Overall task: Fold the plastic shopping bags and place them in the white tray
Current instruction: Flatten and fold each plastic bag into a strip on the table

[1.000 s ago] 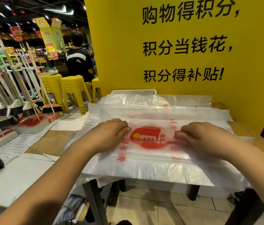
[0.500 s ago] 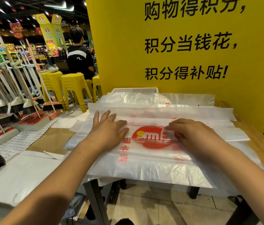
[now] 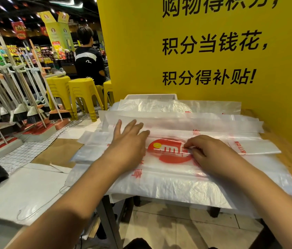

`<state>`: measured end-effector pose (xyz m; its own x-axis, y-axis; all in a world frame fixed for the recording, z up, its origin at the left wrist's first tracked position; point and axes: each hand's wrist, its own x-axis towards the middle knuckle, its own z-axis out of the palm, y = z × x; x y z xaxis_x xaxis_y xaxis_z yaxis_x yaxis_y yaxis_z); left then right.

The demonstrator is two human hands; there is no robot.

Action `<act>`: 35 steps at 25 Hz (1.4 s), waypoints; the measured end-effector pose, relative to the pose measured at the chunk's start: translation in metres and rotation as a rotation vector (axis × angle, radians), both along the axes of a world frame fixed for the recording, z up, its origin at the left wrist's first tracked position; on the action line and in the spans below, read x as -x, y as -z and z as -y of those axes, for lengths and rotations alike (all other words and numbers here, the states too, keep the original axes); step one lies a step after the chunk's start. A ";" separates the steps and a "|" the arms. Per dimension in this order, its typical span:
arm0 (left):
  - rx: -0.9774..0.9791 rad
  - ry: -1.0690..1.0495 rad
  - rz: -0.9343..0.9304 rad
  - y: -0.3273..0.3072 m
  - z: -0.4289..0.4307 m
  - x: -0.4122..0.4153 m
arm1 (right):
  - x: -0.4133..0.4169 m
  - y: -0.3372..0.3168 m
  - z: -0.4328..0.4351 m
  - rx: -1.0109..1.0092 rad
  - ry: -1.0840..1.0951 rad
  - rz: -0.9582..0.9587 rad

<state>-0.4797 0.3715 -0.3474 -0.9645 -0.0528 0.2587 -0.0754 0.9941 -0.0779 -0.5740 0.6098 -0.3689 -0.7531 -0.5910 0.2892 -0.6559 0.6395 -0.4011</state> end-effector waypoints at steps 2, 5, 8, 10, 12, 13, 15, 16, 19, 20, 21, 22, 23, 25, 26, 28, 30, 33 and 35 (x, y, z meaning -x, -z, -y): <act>-0.113 0.129 0.062 0.003 -0.012 0.001 | -0.001 0.000 0.000 0.009 0.006 0.004; -0.225 0.201 0.250 0.013 -0.020 -0.004 | -0.003 0.003 -0.002 -0.016 0.007 0.015; -0.245 0.154 0.313 0.020 -0.021 -0.007 | 0.000 0.007 -0.007 -0.111 -0.041 0.056; -0.254 0.100 0.324 0.020 -0.013 -0.009 | 0.006 0.005 -0.019 -0.188 -0.064 0.115; -0.259 0.008 0.327 0.019 0.002 -0.013 | 0.012 0.002 -0.044 -0.285 -0.037 0.157; -0.253 -0.041 0.323 0.019 0.010 -0.015 | 0.014 0.000 -0.058 -0.331 -0.004 0.173; -0.238 -0.092 0.326 0.021 0.020 -0.017 | 0.019 -0.002 -0.075 -0.411 0.055 0.200; -0.234 -0.098 0.330 0.022 0.022 -0.017 | 0.020 -0.001 -0.078 -0.433 0.061 0.202; -0.241 -0.094 0.277 0.025 0.019 -0.015 | 0.022 0.003 -0.077 -0.386 0.077 0.169; -0.236 -0.088 0.233 0.026 0.019 -0.015 | 0.022 0.003 -0.076 -0.351 0.089 0.136; -0.218 -0.075 0.179 0.026 0.018 -0.015 | 0.021 0.002 -0.076 -0.324 0.095 0.081; -0.187 -0.054 0.116 0.026 0.018 -0.015 | 0.018 0.000 -0.075 -0.312 0.091 0.004; -0.150 -0.025 0.048 0.025 0.016 -0.016 | 0.014 -0.002 -0.074 -0.307 0.075 -0.081; -0.096 0.038 -0.051 0.023 0.011 -0.015 | 0.006 -0.007 -0.068 -0.303 0.016 -0.193; -0.100 0.057 -0.074 0.023 0.009 -0.015 | 0.002 -0.009 -0.064 -0.308 -0.004 -0.213; -0.146 0.075 -0.090 0.024 0.006 -0.016 | -0.004 -0.011 -0.056 -0.311 0.005 -0.226; -0.159 0.090 -0.106 0.025 0.004 -0.018 | -0.008 -0.011 -0.047 -0.303 0.040 -0.243; -0.130 0.116 -0.138 0.024 0.004 -0.019 | -0.010 -0.010 -0.035 -0.267 0.061 -0.283; -0.123 0.124 -0.148 0.023 0.003 -0.019 | -0.010 -0.011 -0.031 -0.243 0.050 -0.269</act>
<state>-0.4603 0.3684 -0.3701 -0.9174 0.0240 0.3973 0.0468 0.9978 0.0477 -0.5638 0.6409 -0.3583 -0.6989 -0.6313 0.3361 -0.6829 0.7287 -0.0512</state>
